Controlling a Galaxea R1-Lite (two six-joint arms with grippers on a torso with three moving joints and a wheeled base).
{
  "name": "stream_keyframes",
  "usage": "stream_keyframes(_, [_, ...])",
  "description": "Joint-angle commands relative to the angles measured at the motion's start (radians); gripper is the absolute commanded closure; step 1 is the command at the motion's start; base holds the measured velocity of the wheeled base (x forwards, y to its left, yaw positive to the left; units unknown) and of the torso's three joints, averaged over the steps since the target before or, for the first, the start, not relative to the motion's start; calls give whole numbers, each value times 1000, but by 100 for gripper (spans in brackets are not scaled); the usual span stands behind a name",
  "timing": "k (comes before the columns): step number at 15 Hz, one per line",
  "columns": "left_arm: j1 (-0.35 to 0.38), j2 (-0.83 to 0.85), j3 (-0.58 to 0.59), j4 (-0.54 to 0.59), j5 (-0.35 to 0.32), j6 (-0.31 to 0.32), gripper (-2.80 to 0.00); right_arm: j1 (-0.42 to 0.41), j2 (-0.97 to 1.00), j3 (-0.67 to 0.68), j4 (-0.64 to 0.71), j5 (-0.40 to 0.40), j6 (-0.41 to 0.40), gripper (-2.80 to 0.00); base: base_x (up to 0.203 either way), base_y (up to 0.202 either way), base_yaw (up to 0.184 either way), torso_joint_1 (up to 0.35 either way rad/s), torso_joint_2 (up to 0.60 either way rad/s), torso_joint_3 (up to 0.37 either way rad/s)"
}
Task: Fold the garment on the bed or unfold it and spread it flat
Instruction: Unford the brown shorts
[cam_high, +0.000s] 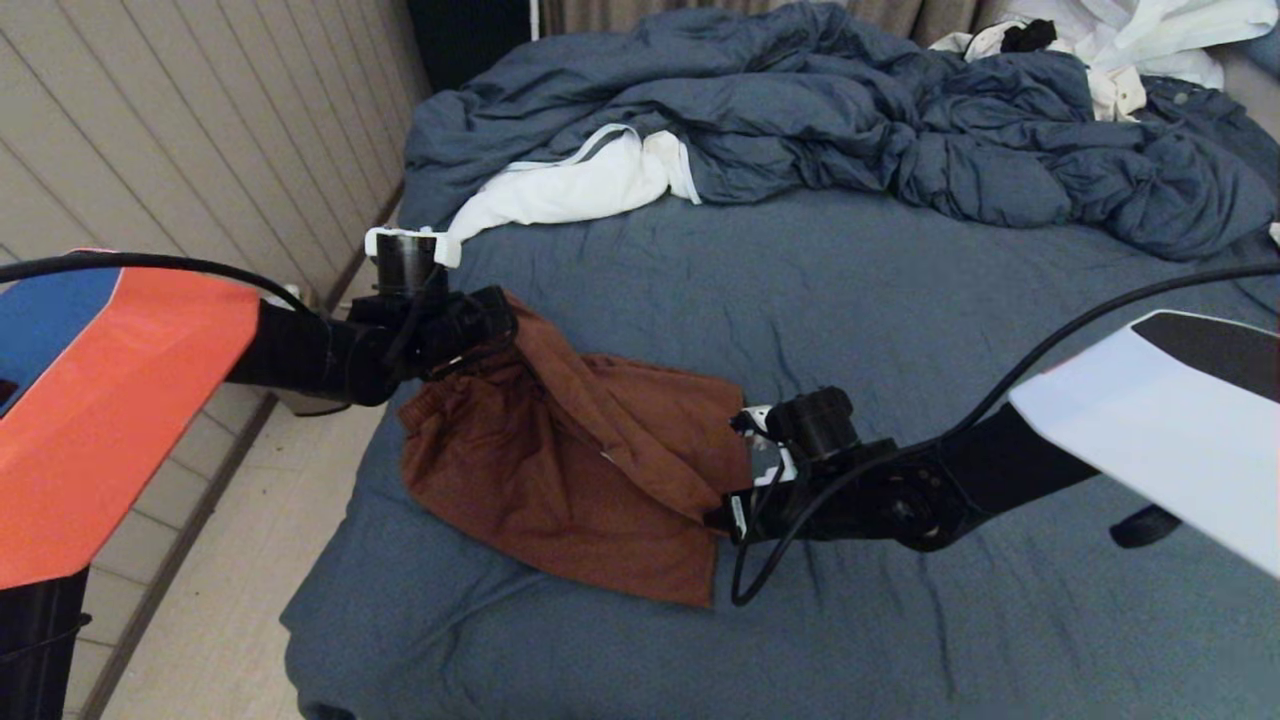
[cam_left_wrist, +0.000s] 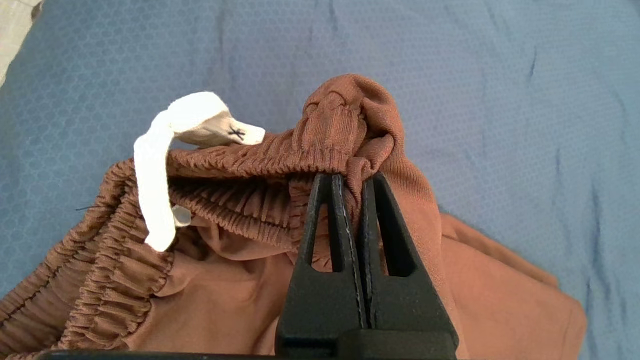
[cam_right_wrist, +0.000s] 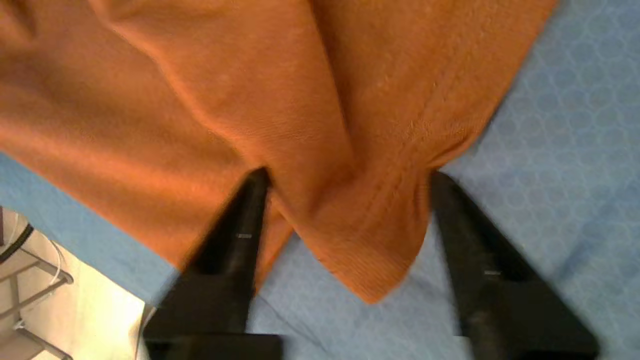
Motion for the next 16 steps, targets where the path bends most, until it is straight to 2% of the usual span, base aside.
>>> stream_keyframes(1, [0, 6, -1, -3, 1, -3, 0, 2, 4, -7, 1, 1, 1, 0, 0, 0, 0, 0, 0, 0])
stream_keyframes(5, [2, 16, -19, -3, 1, -6, 0, -1, -8, -27, 1, 0, 10, 0, 0, 0, 0, 0, 0, 0])
stream_keyframes(10, [14, 11, -61, 0, 5, -21, 0, -13, -33, -132, 0, -24, 36, 0, 0, 0, 0, 0, 0, 0])
stream_keyframes(11, [17, 13, -81, 0, 12, -25, 0, -13, -26, -166, 0, -48, 37, 0, 0, 0, 0, 0, 0, 0])
stream_keyframes(15, [26, 54, -219, 17, 128, -32, 0, -10, 20, -353, -1, -181, 37, 0, 0, 0, 0, 0, 0, 0])
stream_keyframes(16, [34, 60, -233, 21, 137, -40, 0, -9, 35, -406, -1, -209, 36, 0, 0, 0, 0, 0, 0, 0])
